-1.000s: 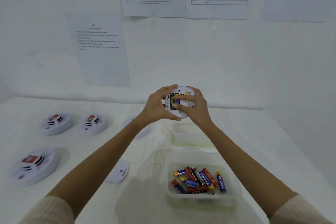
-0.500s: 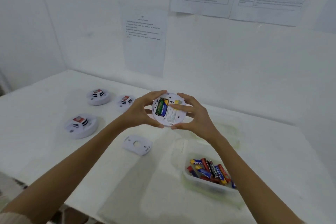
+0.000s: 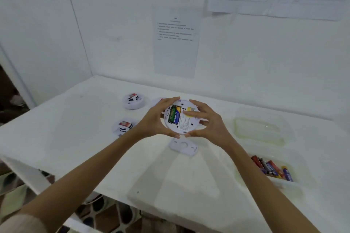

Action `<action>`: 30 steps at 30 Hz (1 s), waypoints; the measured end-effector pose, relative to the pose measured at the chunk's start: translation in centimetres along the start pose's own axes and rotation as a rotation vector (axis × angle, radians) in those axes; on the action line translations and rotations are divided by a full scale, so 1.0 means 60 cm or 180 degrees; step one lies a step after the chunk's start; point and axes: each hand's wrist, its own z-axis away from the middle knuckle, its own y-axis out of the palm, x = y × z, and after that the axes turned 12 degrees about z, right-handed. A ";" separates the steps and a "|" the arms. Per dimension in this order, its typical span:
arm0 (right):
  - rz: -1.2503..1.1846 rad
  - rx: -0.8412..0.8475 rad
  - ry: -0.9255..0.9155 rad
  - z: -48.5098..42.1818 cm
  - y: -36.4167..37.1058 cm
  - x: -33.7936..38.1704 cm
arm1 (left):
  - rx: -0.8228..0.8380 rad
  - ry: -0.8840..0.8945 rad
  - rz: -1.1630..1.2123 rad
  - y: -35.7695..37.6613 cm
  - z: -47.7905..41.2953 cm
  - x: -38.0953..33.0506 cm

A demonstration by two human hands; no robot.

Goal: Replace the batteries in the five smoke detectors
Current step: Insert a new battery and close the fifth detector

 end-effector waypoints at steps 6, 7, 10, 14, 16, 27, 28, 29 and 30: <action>0.0017 -0.0051 0.0264 0.007 0.060 0.036 | 0.0199 -0.0250 0.0496 -0.050 0.038 0.019; 0.0023 -0.0056 0.0283 0.010 0.066 0.041 | 0.0234 -0.0285 0.0503 -0.055 0.042 0.021; 0.0035 -0.0055 0.0388 0.020 0.081 0.053 | 0.0297 -0.0360 0.0523 -0.065 0.050 0.027; 0.0030 -0.0044 0.0522 0.032 0.087 0.057 | 0.0391 -0.0266 0.0509 -0.069 0.059 0.031; 0.0082 -0.0047 0.0550 0.034 0.087 0.059 | 0.0401 -0.0186 0.0483 -0.068 0.061 0.032; 0.0301 -0.0235 0.0857 0.024 0.073 0.039 | 0.0150 0.0000 0.0478 -0.078 0.045 0.032; 0.0343 -0.0199 0.0965 0.027 0.075 0.027 | 0.0157 -0.0033 0.0442 -0.079 0.046 0.034; 0.0386 -0.0148 0.1099 0.030 0.078 0.015 | 0.0152 -0.0093 0.0416 -0.079 0.047 0.038; 0.0482 -0.0074 0.1239 0.033 0.082 0.003 | 0.0140 -0.0145 0.0402 -0.078 0.049 0.043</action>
